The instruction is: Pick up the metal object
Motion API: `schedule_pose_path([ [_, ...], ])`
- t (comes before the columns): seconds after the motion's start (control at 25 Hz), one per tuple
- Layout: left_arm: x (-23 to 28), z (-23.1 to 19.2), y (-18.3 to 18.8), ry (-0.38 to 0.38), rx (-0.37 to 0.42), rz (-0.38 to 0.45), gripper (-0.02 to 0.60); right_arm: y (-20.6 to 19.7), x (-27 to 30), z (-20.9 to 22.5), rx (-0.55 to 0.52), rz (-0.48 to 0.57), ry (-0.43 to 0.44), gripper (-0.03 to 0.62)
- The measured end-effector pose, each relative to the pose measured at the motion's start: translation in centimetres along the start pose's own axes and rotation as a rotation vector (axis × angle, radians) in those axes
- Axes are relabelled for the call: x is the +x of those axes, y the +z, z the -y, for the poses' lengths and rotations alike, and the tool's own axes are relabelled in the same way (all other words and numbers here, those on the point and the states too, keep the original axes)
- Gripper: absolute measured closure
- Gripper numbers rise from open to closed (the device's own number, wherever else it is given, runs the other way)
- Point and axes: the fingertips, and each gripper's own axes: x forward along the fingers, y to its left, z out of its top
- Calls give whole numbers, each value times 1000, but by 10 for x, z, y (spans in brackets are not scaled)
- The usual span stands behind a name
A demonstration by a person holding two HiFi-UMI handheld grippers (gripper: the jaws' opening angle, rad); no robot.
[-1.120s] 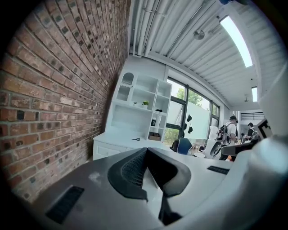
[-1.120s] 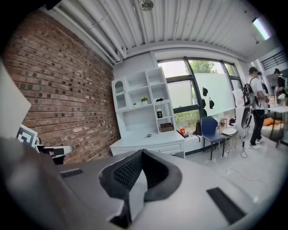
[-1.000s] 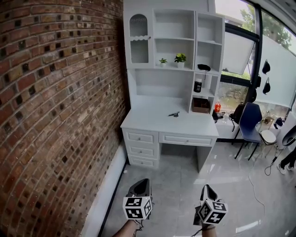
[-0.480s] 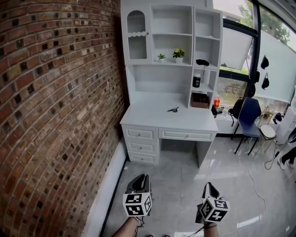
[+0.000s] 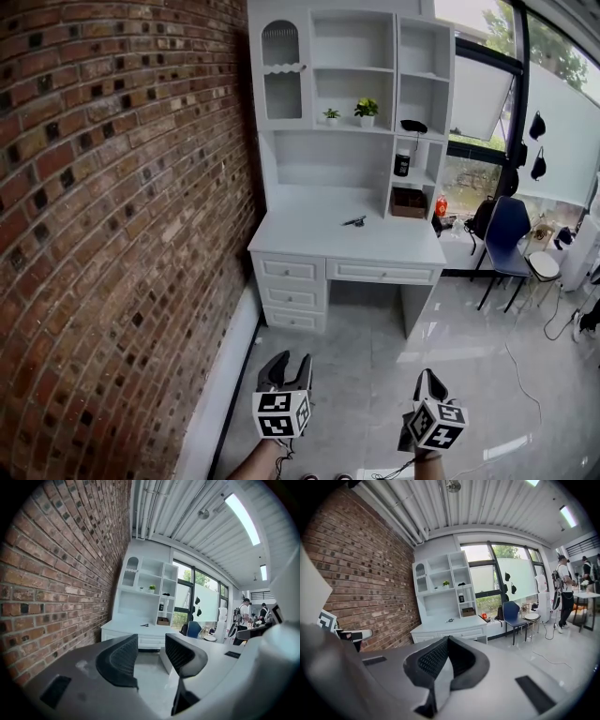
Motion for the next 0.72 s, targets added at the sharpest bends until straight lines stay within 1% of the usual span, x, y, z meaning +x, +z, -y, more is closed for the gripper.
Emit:
schedule_pose_path([
  [0.2, -4, -18, -6, 3, 8, -18, 414, -8, 1, -13, 12, -3, -7, 592],
  [0.36, -3, -31, -12, 16, -8, -29, 414, -22, 3, -14, 9, -30, -15, 592],
  [0.44, 0, -34, -15, 19, -15, -35, 414, -23, 5, -16, 27, -35, -16, 592],
  [0.72, 30, -43, -21, 17, -18, -62, 414, -23, 34, -7, 25, -44, -35, 592],
])
